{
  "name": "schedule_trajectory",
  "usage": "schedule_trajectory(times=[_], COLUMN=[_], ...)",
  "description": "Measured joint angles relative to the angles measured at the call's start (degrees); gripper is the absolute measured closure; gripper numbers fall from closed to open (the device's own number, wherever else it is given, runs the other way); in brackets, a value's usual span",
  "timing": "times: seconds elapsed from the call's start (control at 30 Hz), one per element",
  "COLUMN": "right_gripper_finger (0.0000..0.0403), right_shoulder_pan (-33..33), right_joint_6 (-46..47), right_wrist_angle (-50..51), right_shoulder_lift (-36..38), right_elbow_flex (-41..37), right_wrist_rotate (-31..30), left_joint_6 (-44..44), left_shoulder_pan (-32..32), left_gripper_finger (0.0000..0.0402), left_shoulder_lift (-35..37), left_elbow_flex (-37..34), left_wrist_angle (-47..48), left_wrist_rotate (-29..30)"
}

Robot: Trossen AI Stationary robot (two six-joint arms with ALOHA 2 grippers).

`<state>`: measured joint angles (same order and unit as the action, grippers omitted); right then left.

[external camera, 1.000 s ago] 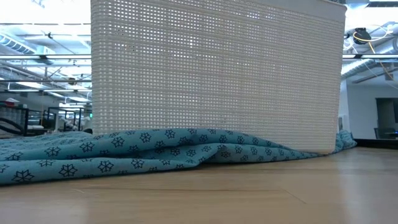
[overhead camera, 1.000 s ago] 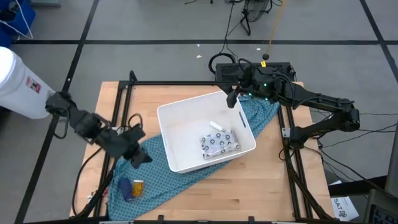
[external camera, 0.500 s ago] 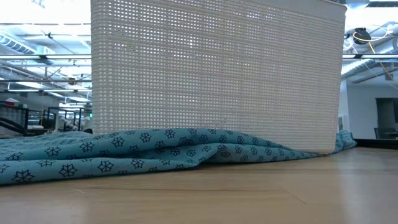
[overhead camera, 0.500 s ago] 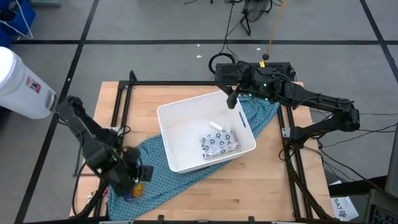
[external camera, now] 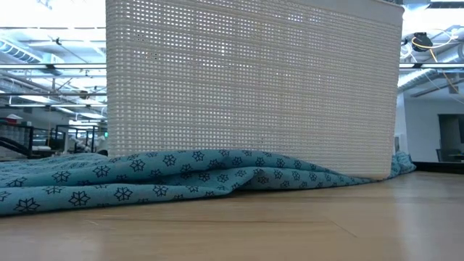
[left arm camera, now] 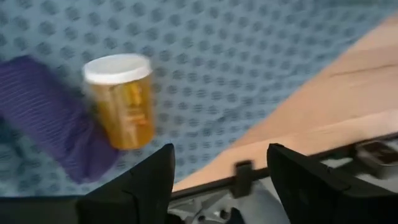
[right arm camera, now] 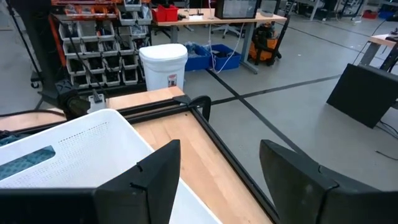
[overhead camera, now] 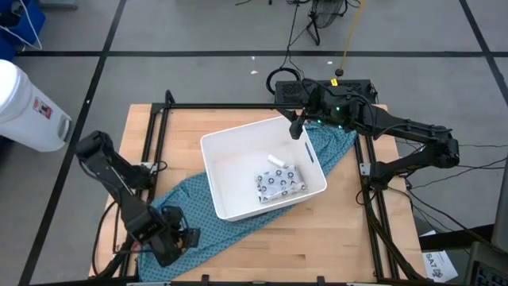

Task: Pick & place medical supplies in basket/bin
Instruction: Put the orange pill bottle into the white bin

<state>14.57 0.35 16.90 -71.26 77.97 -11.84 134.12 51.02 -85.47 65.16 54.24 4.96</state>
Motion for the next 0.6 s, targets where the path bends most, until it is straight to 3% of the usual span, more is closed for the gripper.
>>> schedule_trajectory(times=[0.17,0.6], right_gripper_finger=[0.0193,0.0193], right_shoulder_pan=[0.0,0.0], right_joint_6=[0.1,0.4], right_wrist_angle=[0.2,0.3], right_shoulder_lift=[0.0,0.0], right_elbow_flex=[0.0,0.0], right_wrist_rotate=[0.1,0.1], left_joint_6=[1.7,1.9], left_shoulder_pan=[0.9,1.1], left_gripper_finger=[0.014,0.0139], left_shoulder_lift=[-2.2,-8.1], left_elbow_flex=[-0.9,-1.1], left_wrist_angle=[-0.9,2.8], left_wrist_rotate=[-6.8,-6.7])
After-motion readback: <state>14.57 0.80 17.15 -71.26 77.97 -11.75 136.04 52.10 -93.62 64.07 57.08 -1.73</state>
